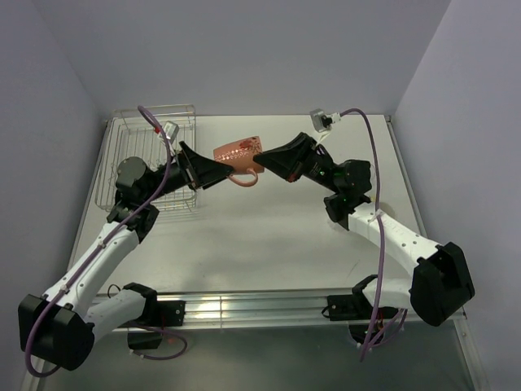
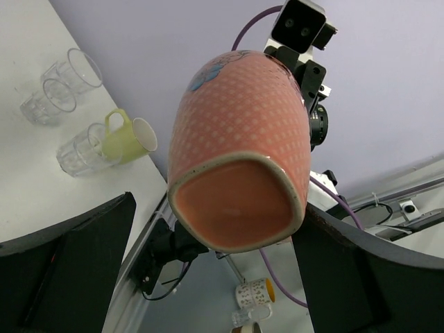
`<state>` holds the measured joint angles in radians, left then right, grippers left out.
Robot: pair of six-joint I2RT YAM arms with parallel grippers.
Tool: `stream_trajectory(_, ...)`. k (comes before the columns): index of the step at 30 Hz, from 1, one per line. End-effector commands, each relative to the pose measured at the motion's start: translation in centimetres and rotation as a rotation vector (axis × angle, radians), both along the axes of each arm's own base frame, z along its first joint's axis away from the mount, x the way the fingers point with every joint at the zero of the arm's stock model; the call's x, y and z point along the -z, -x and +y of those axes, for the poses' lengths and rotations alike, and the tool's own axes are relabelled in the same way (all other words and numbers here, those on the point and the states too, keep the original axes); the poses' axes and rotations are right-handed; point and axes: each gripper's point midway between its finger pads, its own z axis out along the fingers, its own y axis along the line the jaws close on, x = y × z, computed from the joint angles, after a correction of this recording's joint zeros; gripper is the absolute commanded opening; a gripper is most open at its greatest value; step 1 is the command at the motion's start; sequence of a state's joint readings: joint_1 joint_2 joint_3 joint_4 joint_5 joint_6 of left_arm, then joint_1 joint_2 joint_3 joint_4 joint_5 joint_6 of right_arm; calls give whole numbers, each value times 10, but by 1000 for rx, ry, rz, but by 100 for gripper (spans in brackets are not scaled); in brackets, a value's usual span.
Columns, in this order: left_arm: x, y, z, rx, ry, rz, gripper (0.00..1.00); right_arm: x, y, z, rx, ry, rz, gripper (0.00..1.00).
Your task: Load the cups into the dish rack
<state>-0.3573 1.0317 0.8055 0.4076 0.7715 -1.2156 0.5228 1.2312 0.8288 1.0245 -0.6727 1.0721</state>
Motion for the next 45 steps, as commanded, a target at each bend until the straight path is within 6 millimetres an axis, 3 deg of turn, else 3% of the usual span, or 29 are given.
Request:
stream_trajectory(1, -17, 14, 2, 19, 23, -77, 99, -46, 26, -12, 14, -133, -181, 0)
stream_trajectory(22, -41, 9, 3, -8, 75, -90, 99, -26, 38, -1, 32, -71, -223, 0)
stream_trajectory(36, -29, 17, 4, 10, 63, -52, 96, -22, 31, 3, 83, -34, -242, 0)
stream_trajectory(39, -31, 20, 3, 21, 65, -58, 89, -20, 32, 6, 80, -31, -241, 0)
stream_trajectory(42, -35, 22, 3, 27, 68, -71, 68, -15, 30, 9, 89, -13, -240, 0)
stream_trajectory(43, -36, 23, 4, 28, 68, -74, 55, -15, 29, 10, 99, -10, -241, 0)
stream_trajectory(45, -37, 25, 3, 36, 69, -78, 39, -14, 28, 11, 117, 0, -242, 0)
